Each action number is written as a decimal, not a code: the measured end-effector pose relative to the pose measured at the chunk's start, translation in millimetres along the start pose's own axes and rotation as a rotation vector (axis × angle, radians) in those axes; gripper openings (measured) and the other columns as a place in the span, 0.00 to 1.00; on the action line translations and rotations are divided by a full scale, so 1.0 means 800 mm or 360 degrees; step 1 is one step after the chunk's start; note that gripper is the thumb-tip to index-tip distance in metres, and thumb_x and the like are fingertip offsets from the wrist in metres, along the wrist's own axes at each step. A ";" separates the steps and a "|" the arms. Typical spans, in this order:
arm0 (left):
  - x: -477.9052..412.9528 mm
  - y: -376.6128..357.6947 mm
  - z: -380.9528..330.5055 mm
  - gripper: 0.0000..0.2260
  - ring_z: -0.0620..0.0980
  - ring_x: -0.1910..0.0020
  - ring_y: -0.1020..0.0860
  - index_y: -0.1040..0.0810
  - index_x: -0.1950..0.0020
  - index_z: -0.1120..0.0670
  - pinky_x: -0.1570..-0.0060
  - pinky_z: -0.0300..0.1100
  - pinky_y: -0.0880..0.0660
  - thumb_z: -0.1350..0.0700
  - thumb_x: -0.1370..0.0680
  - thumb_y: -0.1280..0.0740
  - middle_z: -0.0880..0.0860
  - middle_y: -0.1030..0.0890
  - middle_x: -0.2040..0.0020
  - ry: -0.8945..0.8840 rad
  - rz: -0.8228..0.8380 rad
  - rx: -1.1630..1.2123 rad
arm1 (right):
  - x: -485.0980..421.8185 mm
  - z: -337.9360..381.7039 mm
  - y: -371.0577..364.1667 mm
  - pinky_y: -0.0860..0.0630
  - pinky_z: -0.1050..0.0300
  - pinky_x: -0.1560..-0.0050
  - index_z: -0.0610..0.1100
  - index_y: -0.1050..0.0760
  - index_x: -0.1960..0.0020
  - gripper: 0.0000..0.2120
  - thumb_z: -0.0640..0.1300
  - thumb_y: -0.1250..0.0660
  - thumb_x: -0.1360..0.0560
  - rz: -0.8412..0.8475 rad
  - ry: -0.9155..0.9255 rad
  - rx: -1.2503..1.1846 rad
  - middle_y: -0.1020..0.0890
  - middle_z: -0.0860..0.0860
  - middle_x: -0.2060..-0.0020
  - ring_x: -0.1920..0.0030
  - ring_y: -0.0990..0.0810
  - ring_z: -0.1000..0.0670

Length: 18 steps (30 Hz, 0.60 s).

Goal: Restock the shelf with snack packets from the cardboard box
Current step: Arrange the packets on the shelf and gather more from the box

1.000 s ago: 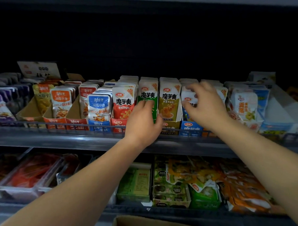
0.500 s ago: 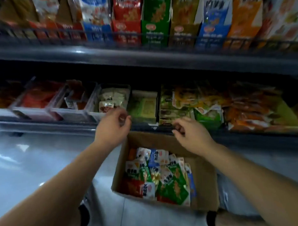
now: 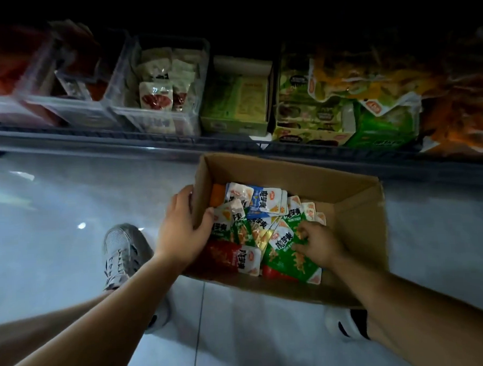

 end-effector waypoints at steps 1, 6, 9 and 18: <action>0.000 -0.003 0.004 0.25 0.57 0.38 0.24 0.35 0.25 0.50 0.41 0.57 0.24 0.47 0.20 0.32 0.54 0.26 0.33 0.0018 0.0000 -0.0004 | -0.003 0.000 -0.006 0.22 0.48 0.43 0.48 0.30 0.30 0.30 0.54 0.24 0.28 0.0002 -0.0010 0.0039 0.22 0.48 0.38 0.42 0.22 0.46; -0.002 -0.006 0.011 0.25 0.55 0.38 0.24 0.35 0.25 0.50 0.41 0.55 0.24 0.45 0.20 0.32 0.52 0.26 0.33 0.0035 0.0005 -0.0041 | -0.009 -0.001 -0.033 0.23 0.47 0.40 0.49 0.38 0.27 0.39 0.51 0.21 0.32 -0.0074 -0.0041 0.0060 0.25 0.47 0.33 0.35 0.25 0.43; -0.001 -0.006 0.009 0.26 0.54 0.38 0.25 0.35 0.25 0.50 0.41 0.54 0.24 0.45 0.20 0.32 0.52 0.26 0.33 0.0016 0.0008 -0.0032 | -0.009 -0.003 -0.038 0.25 0.51 0.41 0.47 0.33 0.30 0.30 0.44 0.24 0.28 -0.0043 -0.0044 -0.0104 0.24 0.47 0.34 0.36 0.24 0.44; 0.010 0.012 -0.040 0.30 0.55 0.32 0.30 0.37 0.23 0.52 0.32 0.54 0.29 0.51 0.22 0.29 0.53 0.34 0.28 -0.0362 -0.0135 -0.0267 | 0.033 0.036 0.062 0.20 0.53 0.47 0.52 0.26 0.39 0.13 0.42 0.30 0.22 -0.0162 0.0129 -0.0861 0.19 0.54 0.42 0.43 0.20 0.55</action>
Point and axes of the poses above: each hand's wrist, its own x-axis away from the middle knuckle, its own y-axis out of the back of the hand, z = x × y, the point moved 5 cm from there along -x, towards the middle knuckle
